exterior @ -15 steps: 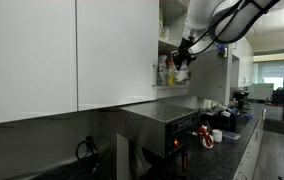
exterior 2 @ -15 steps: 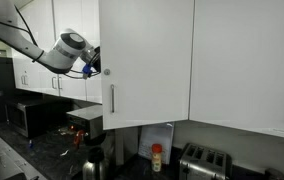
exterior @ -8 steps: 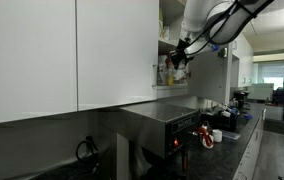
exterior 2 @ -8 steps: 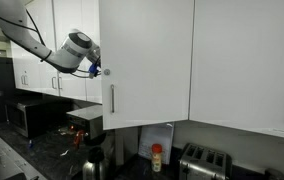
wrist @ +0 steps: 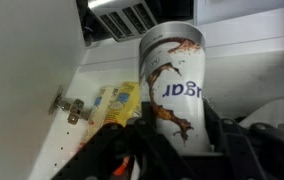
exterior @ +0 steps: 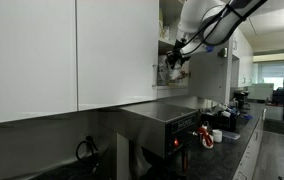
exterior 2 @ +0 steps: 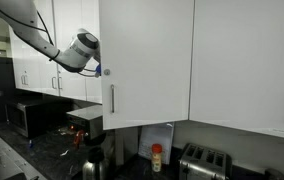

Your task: Open the right cabinet door, take the container and put it in the cabinet, then close the cabinet door

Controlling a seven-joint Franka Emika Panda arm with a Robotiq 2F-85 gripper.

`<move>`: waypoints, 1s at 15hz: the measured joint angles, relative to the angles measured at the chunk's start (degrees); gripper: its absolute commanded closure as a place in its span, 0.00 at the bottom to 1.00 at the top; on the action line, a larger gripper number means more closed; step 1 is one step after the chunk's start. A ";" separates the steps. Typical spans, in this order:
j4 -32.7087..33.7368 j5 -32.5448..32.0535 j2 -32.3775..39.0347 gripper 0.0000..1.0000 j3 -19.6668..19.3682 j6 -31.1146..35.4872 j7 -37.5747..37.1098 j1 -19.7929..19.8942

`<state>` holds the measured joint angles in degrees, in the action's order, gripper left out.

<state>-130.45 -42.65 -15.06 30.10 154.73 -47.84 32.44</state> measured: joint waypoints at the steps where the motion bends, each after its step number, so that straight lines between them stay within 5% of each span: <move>1: 0.54 -0.20 0.60 0.76 -0.01 0.19 0.00 0.02; 15: 5.34 -3.88 7.12 0.76 -1.67 5.57 0.12 0.49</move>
<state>-125.11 -46.53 -7.94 28.43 160.30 -47.72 32.93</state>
